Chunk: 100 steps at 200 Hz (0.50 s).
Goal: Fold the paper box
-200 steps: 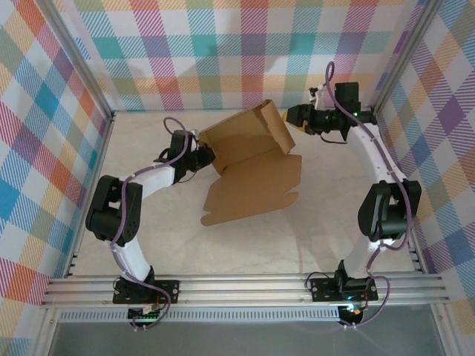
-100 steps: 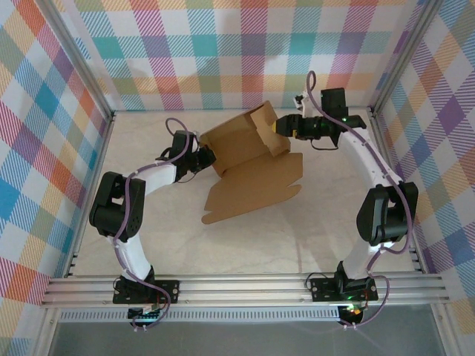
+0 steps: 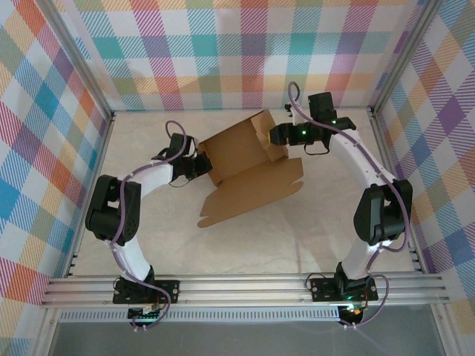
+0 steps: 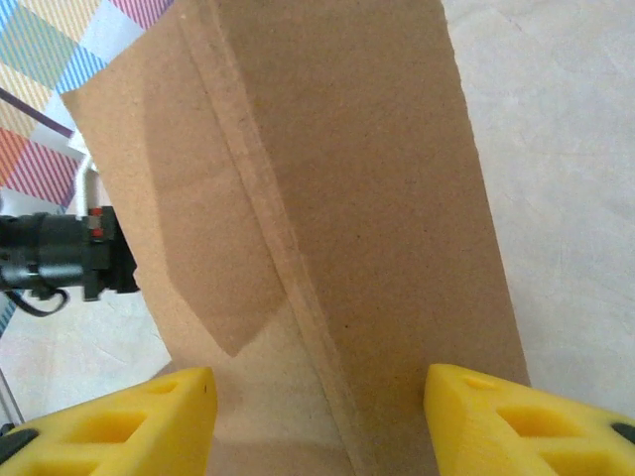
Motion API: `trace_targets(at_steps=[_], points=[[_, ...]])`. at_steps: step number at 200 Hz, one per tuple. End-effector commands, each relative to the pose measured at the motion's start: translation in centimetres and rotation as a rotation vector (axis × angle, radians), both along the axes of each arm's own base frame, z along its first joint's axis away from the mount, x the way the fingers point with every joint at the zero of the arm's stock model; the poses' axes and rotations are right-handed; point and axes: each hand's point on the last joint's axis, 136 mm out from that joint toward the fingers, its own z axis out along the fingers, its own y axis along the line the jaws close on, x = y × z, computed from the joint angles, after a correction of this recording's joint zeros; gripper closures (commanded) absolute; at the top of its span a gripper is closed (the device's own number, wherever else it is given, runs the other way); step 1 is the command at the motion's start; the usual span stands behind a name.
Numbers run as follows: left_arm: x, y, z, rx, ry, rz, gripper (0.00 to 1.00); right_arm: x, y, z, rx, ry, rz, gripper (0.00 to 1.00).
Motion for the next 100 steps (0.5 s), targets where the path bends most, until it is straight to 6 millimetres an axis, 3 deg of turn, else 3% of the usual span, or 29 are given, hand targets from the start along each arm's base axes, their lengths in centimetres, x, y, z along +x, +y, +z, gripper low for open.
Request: trace_targets(at_steps=[1,33,55,77,100], points=[[-1.7,-0.4,2.9,0.004,-0.033,-0.085,1.0,-1.9,0.2,0.3,-0.008,-0.017,0.019,0.42],[-1.6,-0.4,2.7,0.002,-0.068,-0.098,1.0,-2.8,-1.0,1.7,0.003,-0.093,-0.027,0.4],[-1.2,-0.9,2.7,-0.023,-0.089,-0.109,1.0,-2.5,-2.6,3.2,0.052,-0.134,-0.086,0.36],[-1.1,-1.3,2.9,-0.043,-0.105,-0.121,1.0,-1.9,-4.2,3.3,0.063,-0.141,-0.132,0.32],[-1.0,-1.5,2.8,-0.05,-0.109,-0.129,1.0,-2.3,-3.4,3.3,0.089,-0.13,-0.058,0.31]])
